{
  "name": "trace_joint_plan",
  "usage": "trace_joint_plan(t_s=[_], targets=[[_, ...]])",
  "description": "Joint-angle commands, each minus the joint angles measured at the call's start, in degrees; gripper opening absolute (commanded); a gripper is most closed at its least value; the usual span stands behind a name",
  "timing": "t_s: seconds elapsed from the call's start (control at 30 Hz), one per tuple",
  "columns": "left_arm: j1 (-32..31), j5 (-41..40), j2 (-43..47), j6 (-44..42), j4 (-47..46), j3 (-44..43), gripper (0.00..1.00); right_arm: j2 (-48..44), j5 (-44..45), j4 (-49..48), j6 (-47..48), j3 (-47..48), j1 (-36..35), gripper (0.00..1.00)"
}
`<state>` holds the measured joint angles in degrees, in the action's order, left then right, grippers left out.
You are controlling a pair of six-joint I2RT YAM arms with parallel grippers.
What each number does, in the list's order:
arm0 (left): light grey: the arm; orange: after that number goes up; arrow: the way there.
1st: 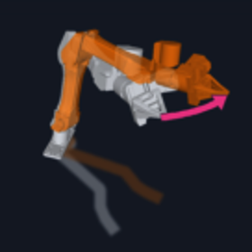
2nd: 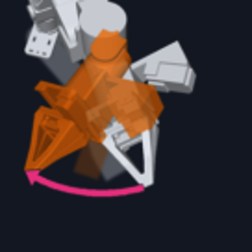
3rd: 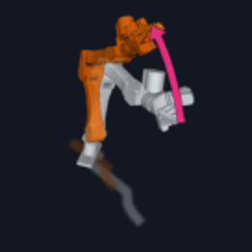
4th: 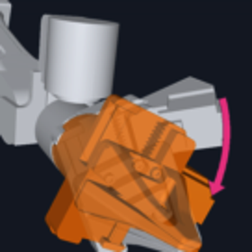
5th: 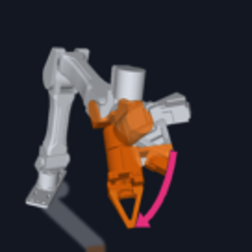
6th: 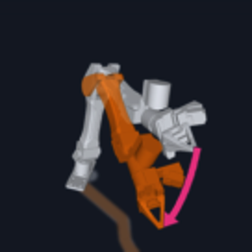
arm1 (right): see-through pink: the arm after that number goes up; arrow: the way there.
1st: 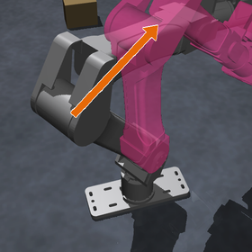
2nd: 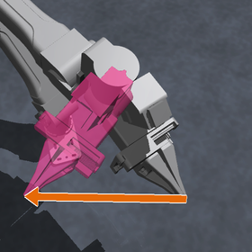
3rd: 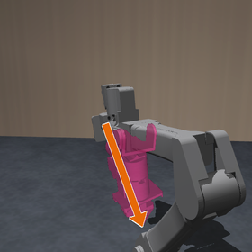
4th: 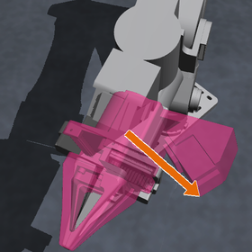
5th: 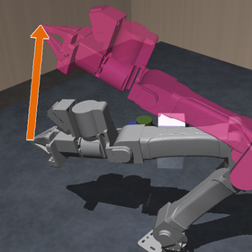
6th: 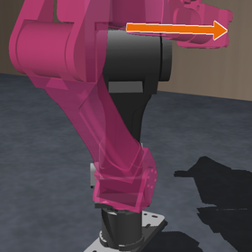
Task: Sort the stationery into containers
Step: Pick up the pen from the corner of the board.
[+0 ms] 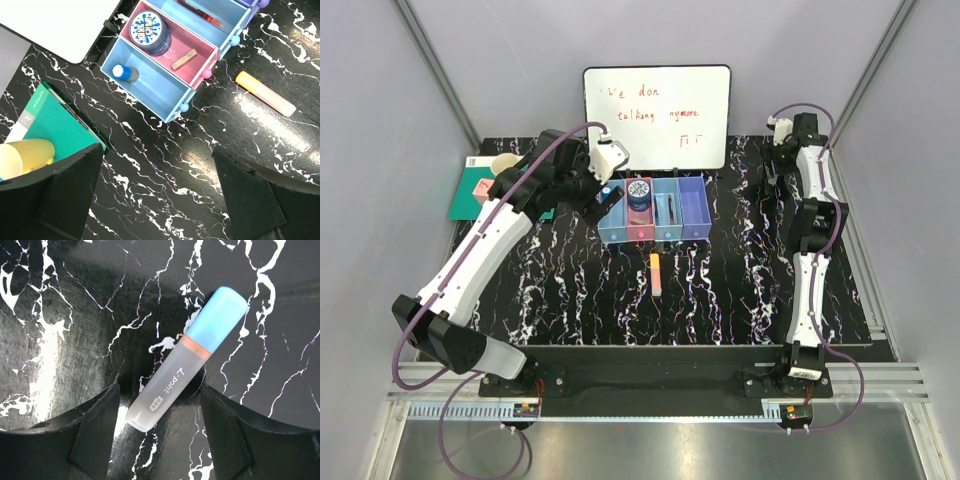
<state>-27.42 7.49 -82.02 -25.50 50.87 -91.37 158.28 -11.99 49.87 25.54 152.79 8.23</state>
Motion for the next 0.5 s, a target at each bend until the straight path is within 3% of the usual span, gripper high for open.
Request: trace_joint_plan(t_s=[0.0, 0.47], targets=[[0.5, 1.0, -0.2, -0.3, -2.8, -1.3, 0.99, 2.8, 2.8, 0.4, 2.7, 0.1, -1.0, 0.67], [1.8, 0.0, 0.3, -1.0, -2.9, -3.5, 0.99, 3.1, 1.3, 1.5, 6.5, -3.4, -1.2, 0.61]])
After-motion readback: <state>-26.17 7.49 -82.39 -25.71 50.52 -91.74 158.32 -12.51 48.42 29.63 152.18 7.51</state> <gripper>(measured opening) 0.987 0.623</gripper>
